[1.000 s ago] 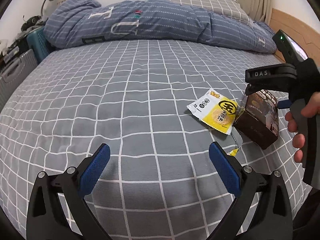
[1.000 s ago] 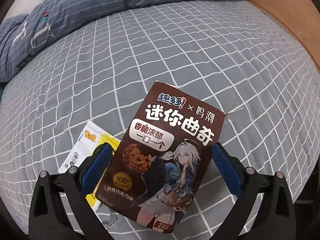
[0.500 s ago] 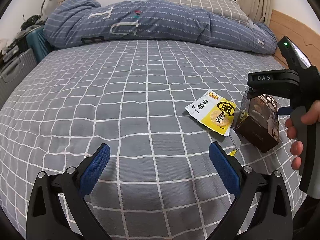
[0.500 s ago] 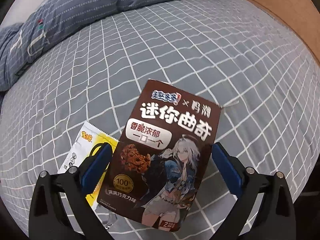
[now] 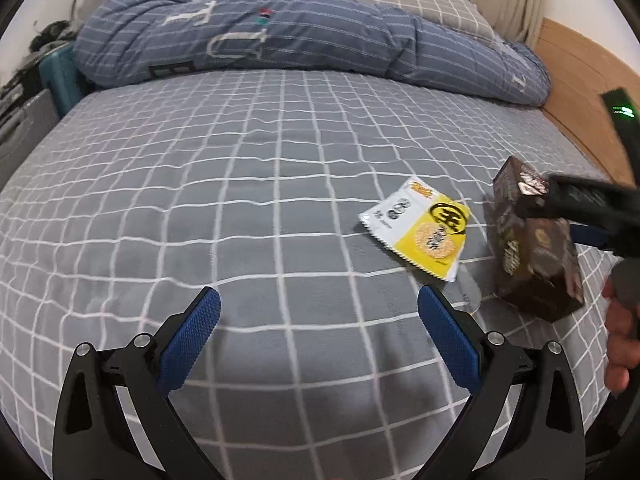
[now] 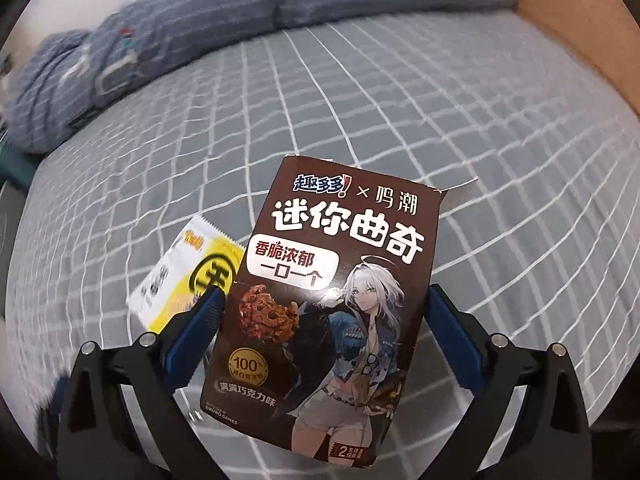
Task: Collect trash
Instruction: 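Grasp the brown snack box with the right tool while the left tool grasps the yellow wrapper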
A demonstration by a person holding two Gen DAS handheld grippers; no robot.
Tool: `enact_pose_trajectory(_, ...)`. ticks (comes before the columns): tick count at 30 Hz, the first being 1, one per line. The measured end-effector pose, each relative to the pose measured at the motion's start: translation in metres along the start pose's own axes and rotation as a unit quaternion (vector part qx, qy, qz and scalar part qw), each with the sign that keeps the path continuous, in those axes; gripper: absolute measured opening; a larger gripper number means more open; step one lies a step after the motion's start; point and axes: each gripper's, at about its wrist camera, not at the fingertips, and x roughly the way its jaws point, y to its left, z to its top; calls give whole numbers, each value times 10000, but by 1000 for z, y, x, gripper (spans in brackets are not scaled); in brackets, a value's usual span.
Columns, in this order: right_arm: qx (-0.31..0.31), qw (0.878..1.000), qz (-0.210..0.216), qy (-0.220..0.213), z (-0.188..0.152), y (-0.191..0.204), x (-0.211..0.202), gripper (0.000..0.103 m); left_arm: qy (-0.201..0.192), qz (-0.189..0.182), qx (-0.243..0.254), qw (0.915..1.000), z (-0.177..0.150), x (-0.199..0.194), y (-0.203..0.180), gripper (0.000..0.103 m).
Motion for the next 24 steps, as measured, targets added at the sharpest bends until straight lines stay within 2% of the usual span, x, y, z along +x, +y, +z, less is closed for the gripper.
enact_pose_trajectory(7,-839,9955,31,-433,-23,-19,-35,95,209,-319,414,9984,16,21,-30,97)
enact_pose_trajectory(14,-1385,9877,-139,-716,-10,-26,-48,95,429,-426,947,9937,44,53,-59,96)
enact_pose_trajectory(21,-1288,9892,-87,-697,5,-41,-40,95,608,-764,1281,9869,70,82,-81,96)
enact_pose_trajectory(24,-1267,9898,-96,-642,6,-46,-33,95,774,-711,1376,9849,69,97,-88,94)
